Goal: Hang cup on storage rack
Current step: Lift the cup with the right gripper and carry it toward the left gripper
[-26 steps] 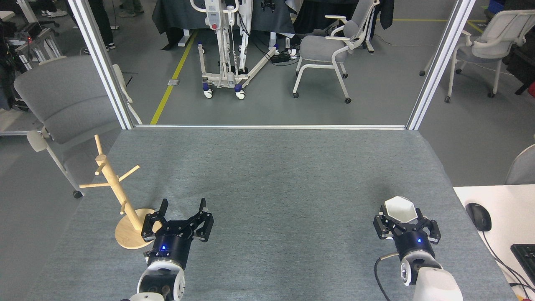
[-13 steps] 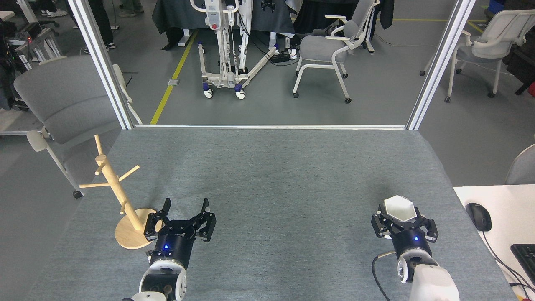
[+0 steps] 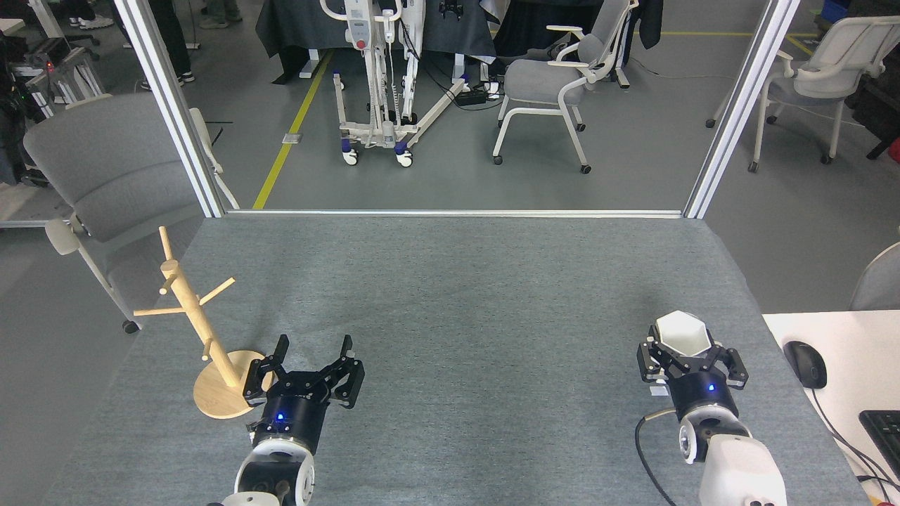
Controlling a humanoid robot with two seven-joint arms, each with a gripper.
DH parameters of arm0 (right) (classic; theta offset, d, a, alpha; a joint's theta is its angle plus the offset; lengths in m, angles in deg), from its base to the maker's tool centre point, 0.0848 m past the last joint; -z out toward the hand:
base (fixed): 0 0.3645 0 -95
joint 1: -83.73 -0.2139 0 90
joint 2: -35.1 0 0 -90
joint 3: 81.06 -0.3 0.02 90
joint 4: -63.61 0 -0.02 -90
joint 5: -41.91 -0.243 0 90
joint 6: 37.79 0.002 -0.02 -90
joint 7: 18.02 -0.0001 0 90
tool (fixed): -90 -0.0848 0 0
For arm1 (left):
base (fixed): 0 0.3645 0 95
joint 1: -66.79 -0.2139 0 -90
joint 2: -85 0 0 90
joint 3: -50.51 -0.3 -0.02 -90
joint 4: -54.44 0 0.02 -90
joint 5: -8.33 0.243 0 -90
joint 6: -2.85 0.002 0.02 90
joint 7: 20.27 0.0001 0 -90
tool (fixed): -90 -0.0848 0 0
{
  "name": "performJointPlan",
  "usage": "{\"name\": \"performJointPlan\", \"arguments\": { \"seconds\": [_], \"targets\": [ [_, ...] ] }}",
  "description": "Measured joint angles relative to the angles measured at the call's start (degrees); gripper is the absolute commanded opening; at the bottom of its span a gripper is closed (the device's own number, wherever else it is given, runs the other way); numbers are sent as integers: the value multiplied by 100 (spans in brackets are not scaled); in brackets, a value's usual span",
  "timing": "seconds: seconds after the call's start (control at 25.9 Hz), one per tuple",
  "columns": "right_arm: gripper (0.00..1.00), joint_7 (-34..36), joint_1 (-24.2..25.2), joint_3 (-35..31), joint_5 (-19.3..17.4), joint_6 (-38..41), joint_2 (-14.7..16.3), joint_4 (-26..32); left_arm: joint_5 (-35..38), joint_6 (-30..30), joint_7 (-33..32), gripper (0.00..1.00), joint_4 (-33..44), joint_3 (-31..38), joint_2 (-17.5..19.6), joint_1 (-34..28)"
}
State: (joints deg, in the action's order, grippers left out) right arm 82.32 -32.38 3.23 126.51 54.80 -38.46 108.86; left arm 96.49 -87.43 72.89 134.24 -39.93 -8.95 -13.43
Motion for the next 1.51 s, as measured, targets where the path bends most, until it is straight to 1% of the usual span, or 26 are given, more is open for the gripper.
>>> {"name": "performJointPlan", "arguments": {
  "seconds": [0.08, 0.12, 0.15, 0.23, 0.31, 0.43, 0.58, 0.7, 0.77, 0.89, 1.01, 1.16, 1.24, 1.31, 1.51],
  "targets": [
    [6, -18, 29, 0, -129, 0, 122, 377, 0, 0, 0, 99, 0, 0, 0, -1],
    [5, -33, 55, 0, -256, 0, 188, 620, 0, 0, 0, 99, 0, 0, 1, -1],
    [1, -86, 90, 0, -387, -17, 248, 864, 0, 6, 0, 99, 0, 1, 4, -1],
    [0, -272, 163, 9, -638, -70, 330, 1317, 0, 9, 1, 99, 0, 1, 6, -2],
    [0, -510, 251, 21, -791, -133, 366, 1798, 3, 9, 2, 99, 0, -1, 8, -6],
    [0, -868, 508, 160, -892, -389, 362, 2610, 23, -71, 4, 99, 2, -45, 20, -15],
    [0, -1091, 813, 798, -923, -1204, 279, 3544, 175, -252, 34, 99, 29, -196, 118, -15],
    [0, -1150, 871, 1449, -922, -2012, 130, 3960, 364, -558, 77, 99, 46, -411, 254, -4],
    [0, -1287, 839, 1926, -903, -2598, 32, 4123, 480, -794, 84, 99, 52, -592, 343, 3],
    [0, -1671, 613, 2692, -848, -3320, -138, 4235, 581, -1234, 93, 99, 25, -877, 405, 64],
    [0, -2297, 373, 3519, -736, -4086, -341, 4267, 623, -1624, 71, 99, -88, -1166, 417, 241],
    [0, -3107, 74, 4331, -647, -4963, -556, 4261, 632, -1861, 12, 99, -499, -1502, 383, 697],
    [0, -3435, -44, 4574, -628, -5235, -626, 4254, 616, -1948, 6, 99, -810, -1624, 357, 976],
    [0, -3602, -109, 4706, -621, -5369, -665, 4245, 591, -2107, -4, 99, -1130, -1693, 310, 1221],
    [0, -3734, -159, 4805, -622, -5457, -702, 4202, 552, -2509, -4, 99, -1697, -1737, 215, 1620]
  ]
}}
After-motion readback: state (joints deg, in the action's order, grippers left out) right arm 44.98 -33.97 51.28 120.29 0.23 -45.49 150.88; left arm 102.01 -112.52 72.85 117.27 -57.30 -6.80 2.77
